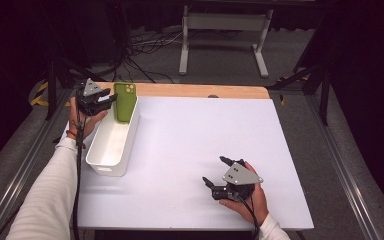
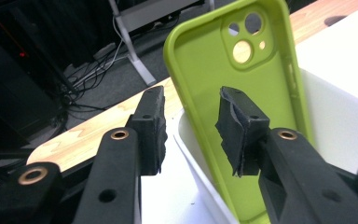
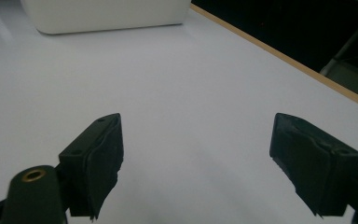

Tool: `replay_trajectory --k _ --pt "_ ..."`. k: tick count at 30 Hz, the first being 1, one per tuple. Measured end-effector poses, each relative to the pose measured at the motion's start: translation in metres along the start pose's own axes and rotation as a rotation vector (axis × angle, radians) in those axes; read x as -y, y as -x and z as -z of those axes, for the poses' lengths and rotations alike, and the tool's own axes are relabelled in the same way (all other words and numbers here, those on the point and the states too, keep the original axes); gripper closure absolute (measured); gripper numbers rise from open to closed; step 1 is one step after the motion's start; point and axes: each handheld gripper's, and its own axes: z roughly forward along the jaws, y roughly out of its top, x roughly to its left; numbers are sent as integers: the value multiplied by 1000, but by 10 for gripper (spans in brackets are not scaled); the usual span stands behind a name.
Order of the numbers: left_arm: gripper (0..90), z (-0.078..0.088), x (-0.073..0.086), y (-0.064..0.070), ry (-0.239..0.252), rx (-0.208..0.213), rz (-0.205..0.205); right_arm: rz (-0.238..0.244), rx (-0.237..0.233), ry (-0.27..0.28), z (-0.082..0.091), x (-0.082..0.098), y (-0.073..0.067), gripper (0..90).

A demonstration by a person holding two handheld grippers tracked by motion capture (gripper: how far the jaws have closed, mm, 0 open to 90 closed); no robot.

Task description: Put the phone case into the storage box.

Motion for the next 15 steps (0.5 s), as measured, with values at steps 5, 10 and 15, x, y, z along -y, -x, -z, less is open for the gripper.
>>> replay_trajectory --k 5,10,15 --pt "598 5 -2 2 19 -2 1 2 2 4 1 -1 1 180" --pt "575 12 -4 2 31 -1 -4 5 2 10 2 -2 0 182" --pt "545 19 -6 3 51 -4 -5 5 3 15 2 -3 -1 182"
